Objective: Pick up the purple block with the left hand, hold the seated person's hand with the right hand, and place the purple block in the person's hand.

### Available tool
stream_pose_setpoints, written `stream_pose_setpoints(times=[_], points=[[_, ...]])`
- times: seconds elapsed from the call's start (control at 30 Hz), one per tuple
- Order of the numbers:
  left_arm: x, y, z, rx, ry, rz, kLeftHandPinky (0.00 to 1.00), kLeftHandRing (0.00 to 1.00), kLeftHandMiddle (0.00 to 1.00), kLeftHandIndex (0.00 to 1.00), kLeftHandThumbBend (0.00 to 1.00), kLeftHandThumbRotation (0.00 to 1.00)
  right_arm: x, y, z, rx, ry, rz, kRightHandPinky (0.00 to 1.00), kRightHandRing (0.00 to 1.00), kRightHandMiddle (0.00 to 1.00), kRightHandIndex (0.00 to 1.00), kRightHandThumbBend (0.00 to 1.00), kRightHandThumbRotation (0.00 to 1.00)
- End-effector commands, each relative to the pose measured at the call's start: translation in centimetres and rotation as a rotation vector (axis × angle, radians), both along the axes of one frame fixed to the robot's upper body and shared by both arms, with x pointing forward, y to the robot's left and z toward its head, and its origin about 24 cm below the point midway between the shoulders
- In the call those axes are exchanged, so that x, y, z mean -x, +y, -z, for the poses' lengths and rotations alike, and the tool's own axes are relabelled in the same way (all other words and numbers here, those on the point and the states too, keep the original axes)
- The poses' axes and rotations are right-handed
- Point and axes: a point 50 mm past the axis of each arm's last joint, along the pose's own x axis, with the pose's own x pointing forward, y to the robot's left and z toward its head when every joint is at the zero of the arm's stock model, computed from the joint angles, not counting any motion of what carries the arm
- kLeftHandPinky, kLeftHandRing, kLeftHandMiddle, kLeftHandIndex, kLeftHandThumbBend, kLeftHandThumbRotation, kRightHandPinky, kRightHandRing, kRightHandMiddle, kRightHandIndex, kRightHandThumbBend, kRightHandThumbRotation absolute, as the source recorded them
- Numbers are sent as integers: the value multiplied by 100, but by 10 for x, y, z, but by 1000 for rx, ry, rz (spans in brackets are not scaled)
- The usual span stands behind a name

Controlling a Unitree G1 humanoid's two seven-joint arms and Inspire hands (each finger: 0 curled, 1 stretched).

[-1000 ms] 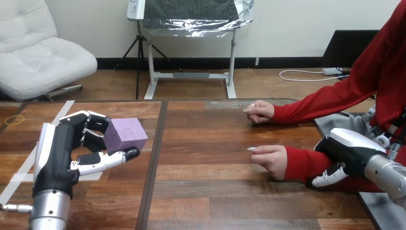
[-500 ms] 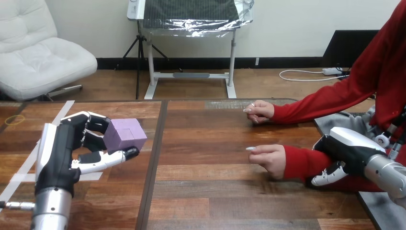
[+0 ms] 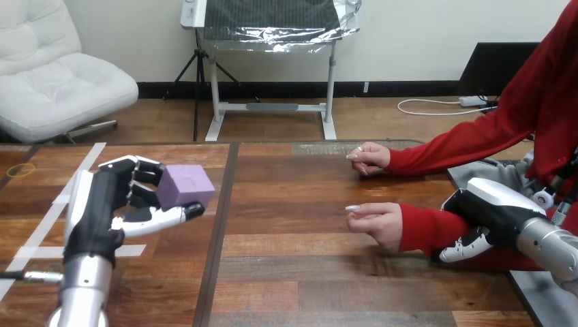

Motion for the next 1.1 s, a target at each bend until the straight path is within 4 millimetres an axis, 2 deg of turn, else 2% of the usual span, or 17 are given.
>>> stream_pose_setpoints(times=[0.0,0.33,1.07], points=[[-46,-28,-41,-1,-149,88,35,38,41,41,65,0,-25,19,-34,-105,-153,-34,25,27,32,35,59,20],[-62,-43,-41,42,-119,119,37,40,42,42,63,0,-28,29,-40,-140,-179,-74,30,31,35,36,59,19],[-84,-75,-41,54,-67,178,39,43,45,44,63,0,-35,48,-51,-181,-233,-139,20,23,28,31,60,21]])
